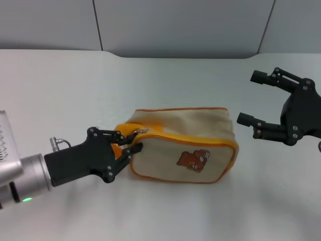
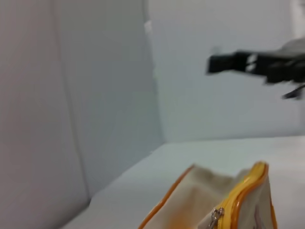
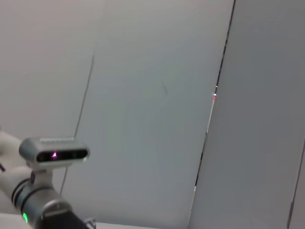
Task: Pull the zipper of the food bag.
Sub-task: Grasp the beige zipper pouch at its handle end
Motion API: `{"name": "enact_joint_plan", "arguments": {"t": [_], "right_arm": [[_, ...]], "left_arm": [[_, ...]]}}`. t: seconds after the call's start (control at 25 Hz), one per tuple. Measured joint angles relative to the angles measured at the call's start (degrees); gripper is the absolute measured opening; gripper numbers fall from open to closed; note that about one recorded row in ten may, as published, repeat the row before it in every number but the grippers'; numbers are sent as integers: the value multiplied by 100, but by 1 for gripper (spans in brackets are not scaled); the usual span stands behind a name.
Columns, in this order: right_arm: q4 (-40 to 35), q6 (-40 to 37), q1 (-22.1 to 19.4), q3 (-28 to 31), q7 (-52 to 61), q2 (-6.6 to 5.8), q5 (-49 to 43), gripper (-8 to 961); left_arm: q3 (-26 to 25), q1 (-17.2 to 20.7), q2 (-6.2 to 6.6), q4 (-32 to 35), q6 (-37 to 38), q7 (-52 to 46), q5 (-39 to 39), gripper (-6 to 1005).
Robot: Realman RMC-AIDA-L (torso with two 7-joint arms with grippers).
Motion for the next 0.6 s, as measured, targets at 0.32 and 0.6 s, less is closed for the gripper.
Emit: {"name": "enact_joint_plan", "arguments": {"t": [0.32, 0.6], "right_arm": [[-13, 34, 95, -20, -657, 5, -24, 834], [-116, 40, 112, -78, -1309, 106, -29, 834]], "left_arm": [[90, -356, 161, 287, 313, 75, 253, 135], [88, -599, 163, 706, 724, -24, 395, 126]]}}
